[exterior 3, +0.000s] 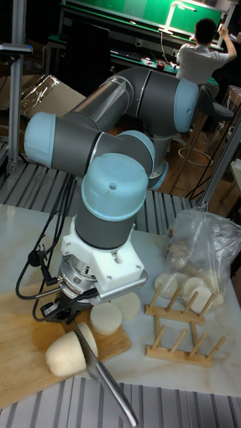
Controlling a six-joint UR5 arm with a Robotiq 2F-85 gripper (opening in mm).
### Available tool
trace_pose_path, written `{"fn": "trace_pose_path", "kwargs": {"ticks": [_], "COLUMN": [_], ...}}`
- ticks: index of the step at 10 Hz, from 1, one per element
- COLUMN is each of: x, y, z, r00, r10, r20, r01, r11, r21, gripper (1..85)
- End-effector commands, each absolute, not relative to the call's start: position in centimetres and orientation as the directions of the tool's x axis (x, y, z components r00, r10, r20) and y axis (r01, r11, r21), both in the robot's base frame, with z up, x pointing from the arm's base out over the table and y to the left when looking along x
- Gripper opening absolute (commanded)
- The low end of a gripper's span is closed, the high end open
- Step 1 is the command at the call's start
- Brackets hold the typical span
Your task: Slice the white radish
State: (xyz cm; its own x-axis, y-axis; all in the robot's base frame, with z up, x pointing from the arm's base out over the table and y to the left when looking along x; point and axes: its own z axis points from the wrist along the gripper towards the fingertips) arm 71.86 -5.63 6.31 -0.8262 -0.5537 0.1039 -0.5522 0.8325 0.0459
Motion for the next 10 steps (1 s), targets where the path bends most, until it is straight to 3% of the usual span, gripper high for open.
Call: {"fn": "trace_pose_path", "kwargs": {"ticks": [1,4,10], "x": [72.3,70.9,68.6], "y": [-5.0,-5.2,-6.4], "z": [6.5,10.3,10.6], "r00": [-0.833,-0.824,-0.817], "r10": [-0.542,-0.550,-0.557], "r20": [0.107,0.137,0.149], "r01": [-0.542,-0.548,-0.553], "r11": [0.840,0.834,0.830], "r21": [0.032,0.057,0.069], "gripper": [1.3,1.3,1.3]}}
